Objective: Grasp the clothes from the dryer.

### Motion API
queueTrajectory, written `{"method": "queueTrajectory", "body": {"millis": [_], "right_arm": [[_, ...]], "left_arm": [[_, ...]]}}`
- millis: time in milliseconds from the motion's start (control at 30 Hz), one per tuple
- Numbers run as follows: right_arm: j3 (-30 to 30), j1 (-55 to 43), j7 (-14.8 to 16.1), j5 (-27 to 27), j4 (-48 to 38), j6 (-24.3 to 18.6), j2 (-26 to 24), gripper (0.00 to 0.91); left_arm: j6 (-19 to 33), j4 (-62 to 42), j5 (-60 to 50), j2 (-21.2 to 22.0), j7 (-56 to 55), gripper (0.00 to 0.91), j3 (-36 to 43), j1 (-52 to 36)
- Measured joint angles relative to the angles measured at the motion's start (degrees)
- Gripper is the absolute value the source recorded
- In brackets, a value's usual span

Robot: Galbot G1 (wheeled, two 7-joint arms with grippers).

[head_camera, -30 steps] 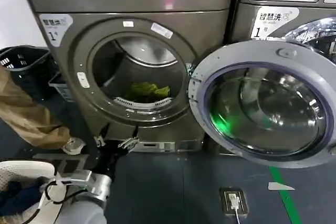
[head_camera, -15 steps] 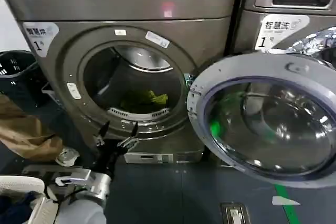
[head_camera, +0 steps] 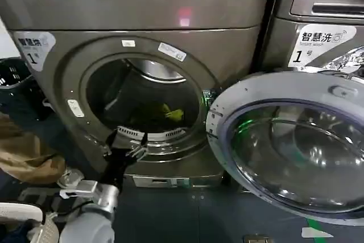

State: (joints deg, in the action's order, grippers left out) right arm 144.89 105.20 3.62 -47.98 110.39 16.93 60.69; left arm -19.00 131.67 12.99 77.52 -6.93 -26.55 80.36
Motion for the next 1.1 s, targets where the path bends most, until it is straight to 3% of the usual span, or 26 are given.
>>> {"method": "queueTrajectory", "body": {"millis": [267,900,1100], "right_arm": [[1.2,0.6,0.3,-0.1,-0.3,0.5,-0.7,0.907],[1.9,0.6,0.0,-1.9,-0.7,-0.4,-1.4,0.907],[1.2,0.2,0.1,-1.9,-0.6,-0.7,-1.6,0.907]], "left_arm": [[4.4,-12.8,1.9,0.9,1.6,0.907,1.2,-12.6],[15.8,-65.1,-0.2,7.4,9.1,0.907,3.5,-52.6],[16.4,-83.0,-4.3,8.5,16.9,0.907,2.9,-63.3]]}}
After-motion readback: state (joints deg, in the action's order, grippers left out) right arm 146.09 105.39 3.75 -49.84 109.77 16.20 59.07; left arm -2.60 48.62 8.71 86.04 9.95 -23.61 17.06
